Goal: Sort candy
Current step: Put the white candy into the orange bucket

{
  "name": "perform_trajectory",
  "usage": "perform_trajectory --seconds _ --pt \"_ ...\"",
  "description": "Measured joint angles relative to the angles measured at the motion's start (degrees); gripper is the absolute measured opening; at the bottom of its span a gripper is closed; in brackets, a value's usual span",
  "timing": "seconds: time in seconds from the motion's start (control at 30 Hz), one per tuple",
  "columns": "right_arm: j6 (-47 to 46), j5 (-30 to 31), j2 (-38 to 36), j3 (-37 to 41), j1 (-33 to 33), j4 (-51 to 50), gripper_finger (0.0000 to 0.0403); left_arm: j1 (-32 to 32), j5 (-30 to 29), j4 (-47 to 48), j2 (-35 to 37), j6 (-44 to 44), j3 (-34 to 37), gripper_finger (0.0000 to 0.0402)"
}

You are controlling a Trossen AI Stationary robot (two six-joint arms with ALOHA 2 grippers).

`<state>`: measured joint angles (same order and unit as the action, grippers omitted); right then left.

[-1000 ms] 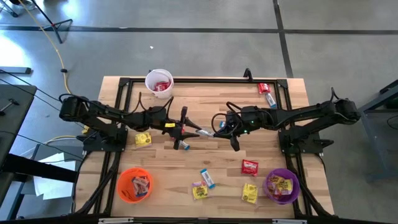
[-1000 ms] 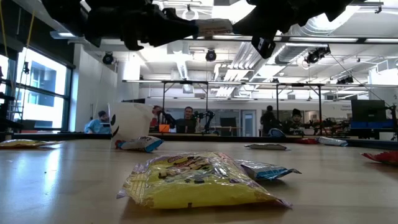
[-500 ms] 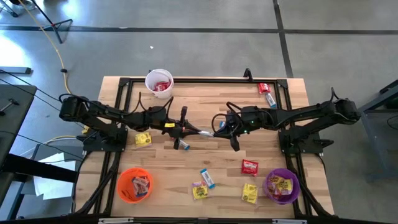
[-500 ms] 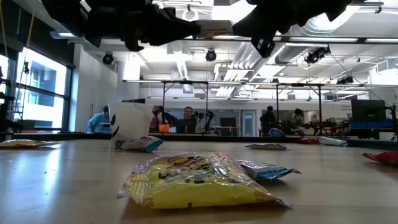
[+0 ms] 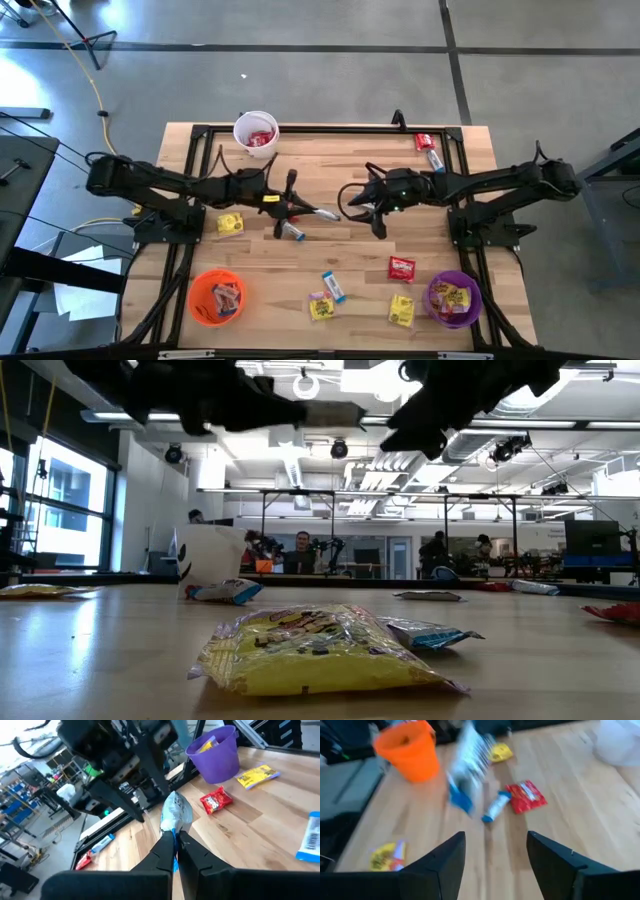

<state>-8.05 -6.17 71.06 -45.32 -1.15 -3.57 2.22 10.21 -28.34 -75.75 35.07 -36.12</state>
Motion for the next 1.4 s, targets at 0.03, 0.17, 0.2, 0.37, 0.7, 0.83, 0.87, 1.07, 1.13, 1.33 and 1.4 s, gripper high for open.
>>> perform_trajectory --seconds 0.03,0.17,0.2,0.37,0.7,0.83,0.87,1.07,1.13,1.33,1.4 --pt "0.5 0.7 -0.2 0.0 -0.2 -1.0 0.0203 -0.5 -1.0 2.6 1.9 -0.6 0.0 0.0000" --pt "3.0 3.4 -0.2 0.0 -0.8 -3.7 0.0168 -4.3 -6.0 23.2 9.8 -6.4 -4.3 0.0000" --pt "3.7 3.7 -0.2 0.0 -0.8 -3.9 0.0153 -5.8 -7.8 28.8 11.2 -8.3 -6.3 0.0000" --pt "6.0 4.4 -0.2 0.2 -0.8 -3.9 0.0074 -15.6 -18.2 54.3 13.2 -20.1 -17.0 0.0000" --pt "8.1 4.5 -0.2 0.2 -0.8 -3.9 0.0017 -33.8 -10.5 88.0 7.2 -60.3 -32.9 0.0000" --pt "7.9 4.5 -0.2 0.2 -0.8 -3.9 0.0014 -40.1 -4.9 88.3 5.6 -71.9 -34.0 0.0000" --pt "7.9 4.5 -0.2 0.2 -0.8 -3.9 0.0011 -41.5 -3.9 89.2 5.2 -75.4 -34.0 0.0000" --pt "8.0 6.7 -0.2 0.2 -0.8 -4.0 0.0002 -47.9 -5.8 98.7 3.3 -91.9 -32.9 0.0000" --pt "8.0 6.8 -0.2 0.2 -0.8 -4.0 0.0002 -49.2 -5.7 97.1 3.4 -95.2 -30.5 0.0000" --pt "8.1 6.8 -0.2 0.2 -0.8 -4.0 0.0001 -50.4 -2.8 86.6 3.5 -98.5 -20.4 0.0000" --pt "8.1 6.8 -0.2 0.2 -0.8 -4.0 0.0000 -50.4 -3.0 83.9 3.5 -99.3 -17.4 0.0002"
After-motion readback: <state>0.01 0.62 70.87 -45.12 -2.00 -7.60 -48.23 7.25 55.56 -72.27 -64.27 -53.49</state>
